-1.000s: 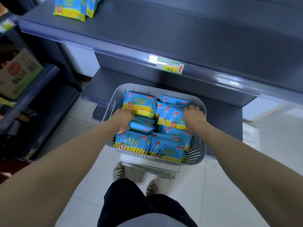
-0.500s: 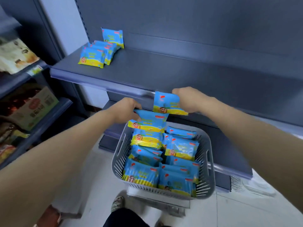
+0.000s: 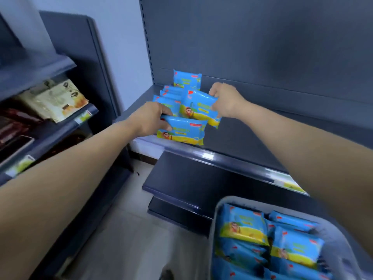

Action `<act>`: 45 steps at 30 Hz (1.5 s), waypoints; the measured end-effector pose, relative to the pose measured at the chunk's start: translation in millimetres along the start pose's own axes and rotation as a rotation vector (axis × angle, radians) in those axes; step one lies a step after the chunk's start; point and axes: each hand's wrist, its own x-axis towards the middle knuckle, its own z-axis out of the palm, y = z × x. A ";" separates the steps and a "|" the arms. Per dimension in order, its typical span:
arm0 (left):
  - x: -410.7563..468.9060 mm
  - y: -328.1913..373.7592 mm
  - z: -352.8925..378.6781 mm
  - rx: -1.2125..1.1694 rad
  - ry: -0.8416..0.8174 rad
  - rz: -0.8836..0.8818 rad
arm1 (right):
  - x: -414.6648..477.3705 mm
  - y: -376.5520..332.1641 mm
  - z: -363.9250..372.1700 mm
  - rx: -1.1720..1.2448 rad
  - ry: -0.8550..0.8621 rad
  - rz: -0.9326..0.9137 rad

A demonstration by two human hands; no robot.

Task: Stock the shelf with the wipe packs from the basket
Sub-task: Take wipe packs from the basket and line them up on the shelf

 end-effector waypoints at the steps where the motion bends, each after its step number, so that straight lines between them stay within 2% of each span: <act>1: 7.3 -14.8 -9.0 0.006 0.001 -0.003 | 14.8 -10.6 10.5 0.012 -0.016 0.004; 6: 39.5 -82.5 -32.6 -0.013 -0.058 -0.021 | 65.9 -40.5 63.6 0.249 -0.184 0.044; 12: 70.6 -131.7 -32.2 -0.053 -0.119 -0.014 | 108.3 -45.2 95.9 0.159 -0.242 0.059; 18: 93.3 -147.6 -24.3 -0.061 -0.126 0.019 | 134.2 -44.6 105.8 -0.036 -0.167 0.033; 27: 118.3 -153.8 -5.7 0.307 -0.042 0.175 | 130.0 -33.8 99.5 0.141 -0.096 0.088; 31: 121.0 -151.3 -0.5 0.324 -0.003 0.184 | 119.5 -40.7 88.9 0.029 0.009 0.096; 38: 108.3 -139.3 7.3 0.409 0.051 0.214 | 83.9 -51.9 73.6 -0.182 0.109 0.001; 45: 83.5 -90.2 8.6 0.333 0.209 0.290 | 34.8 -45.5 54.2 -0.401 0.214 -0.041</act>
